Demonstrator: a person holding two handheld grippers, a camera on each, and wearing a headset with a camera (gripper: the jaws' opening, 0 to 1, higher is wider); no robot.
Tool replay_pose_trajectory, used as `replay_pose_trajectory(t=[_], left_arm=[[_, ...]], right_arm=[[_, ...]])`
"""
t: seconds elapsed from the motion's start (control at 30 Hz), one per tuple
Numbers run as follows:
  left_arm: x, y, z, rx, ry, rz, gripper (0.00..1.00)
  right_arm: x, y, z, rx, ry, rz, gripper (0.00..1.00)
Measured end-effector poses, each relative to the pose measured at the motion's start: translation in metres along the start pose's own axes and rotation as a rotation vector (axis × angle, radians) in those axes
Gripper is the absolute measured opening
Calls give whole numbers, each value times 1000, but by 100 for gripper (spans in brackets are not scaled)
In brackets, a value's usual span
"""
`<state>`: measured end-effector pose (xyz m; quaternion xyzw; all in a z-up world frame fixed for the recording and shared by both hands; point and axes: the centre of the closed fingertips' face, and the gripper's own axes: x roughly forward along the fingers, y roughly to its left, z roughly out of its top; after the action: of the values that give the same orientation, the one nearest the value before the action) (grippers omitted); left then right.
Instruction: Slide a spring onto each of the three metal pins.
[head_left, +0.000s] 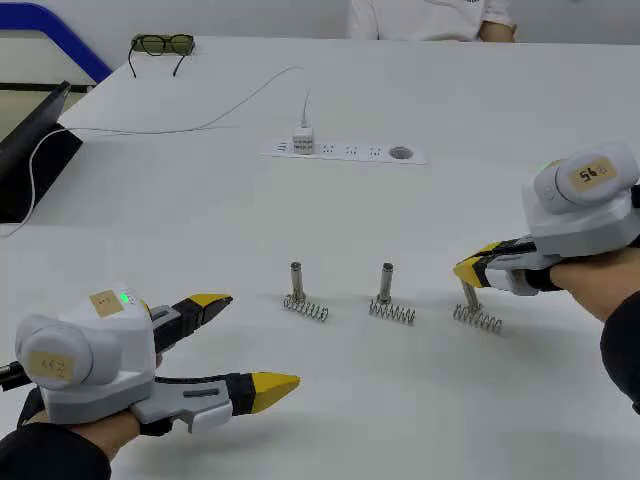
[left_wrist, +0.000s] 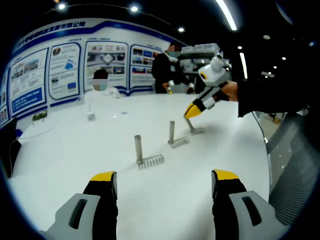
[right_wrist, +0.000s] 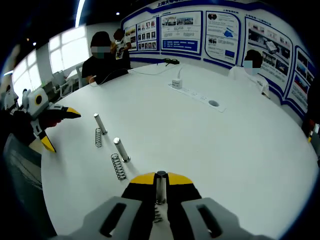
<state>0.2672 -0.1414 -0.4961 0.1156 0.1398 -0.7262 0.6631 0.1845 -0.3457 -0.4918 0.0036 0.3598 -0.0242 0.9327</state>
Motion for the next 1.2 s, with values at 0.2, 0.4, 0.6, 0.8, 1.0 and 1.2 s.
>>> replay_pose_trajectory(t=[0.2, 0.4, 0.6, 0.8, 1.0, 1.2], left_arm=[[0, -1, 2, 3, -4, -2, 78], [-2, 0, 2, 6, -1, 0, 78], [-3, 0, 4, 12, -2, 0, 78], [-4, 0, 5, 16, -4, -1, 78], [-5, -2, 5, 19, -1, -4, 78], [-5, -3, 5, 19, -1, -5, 78]], right_arm=[[-2, 0, -5, 4, 5, 0, 8], [-6, 2, -5, -8, -4, -4, 8], [-11, 2, -4, -8, -20, -8, 8], [-15, 2, -7, -4, -22, -12, 8], [-21, 2, -10, -3, -25, -15, 8], [-24, 4, -12, -19, -24, -15, 9]])
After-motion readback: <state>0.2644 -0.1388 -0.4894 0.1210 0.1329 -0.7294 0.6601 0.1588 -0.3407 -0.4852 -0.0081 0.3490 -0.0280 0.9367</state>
